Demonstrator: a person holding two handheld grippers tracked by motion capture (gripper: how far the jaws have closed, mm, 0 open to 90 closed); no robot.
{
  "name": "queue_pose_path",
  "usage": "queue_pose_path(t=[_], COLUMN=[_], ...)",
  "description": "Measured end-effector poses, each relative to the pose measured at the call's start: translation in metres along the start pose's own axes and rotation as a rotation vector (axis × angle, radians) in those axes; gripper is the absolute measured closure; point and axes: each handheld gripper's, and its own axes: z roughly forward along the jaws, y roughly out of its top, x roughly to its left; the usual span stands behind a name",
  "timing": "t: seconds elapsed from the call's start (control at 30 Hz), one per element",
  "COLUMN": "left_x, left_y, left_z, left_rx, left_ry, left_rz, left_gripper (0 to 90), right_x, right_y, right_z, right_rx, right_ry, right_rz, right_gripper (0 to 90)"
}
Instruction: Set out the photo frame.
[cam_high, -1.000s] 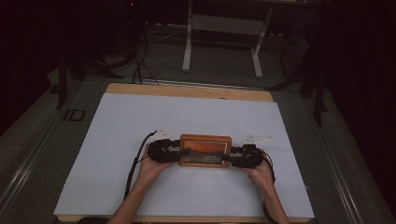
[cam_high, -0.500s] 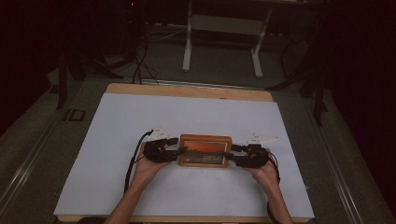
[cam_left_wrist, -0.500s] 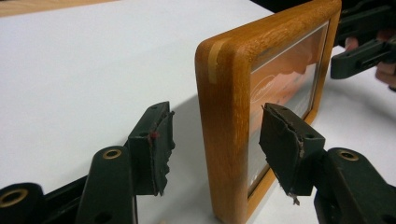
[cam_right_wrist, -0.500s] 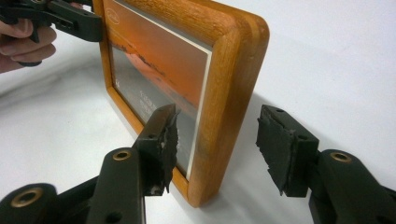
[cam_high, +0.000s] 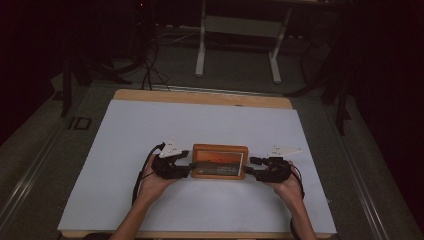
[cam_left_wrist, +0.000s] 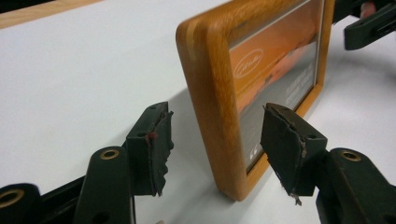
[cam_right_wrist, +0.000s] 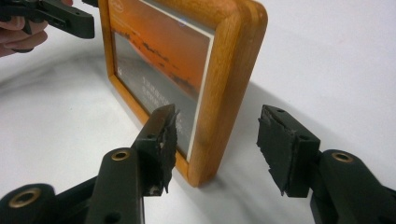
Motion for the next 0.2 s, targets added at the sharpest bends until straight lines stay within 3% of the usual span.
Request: queue_pose_path(t=[0.2], left_x=[-0.0023], left_y=[-0.0063], left_z=[0.0009], left_rx=[0.056], left_ry=[0.036], left_rz=[0.041], left_gripper=[42.2], right_x=[-0.0035], right_y=[-0.0054], right_z=[-0.0048], right_rx=[0.044], right_ry=[-0.027], right_rz=[-0.002], right_gripper=[46.1])
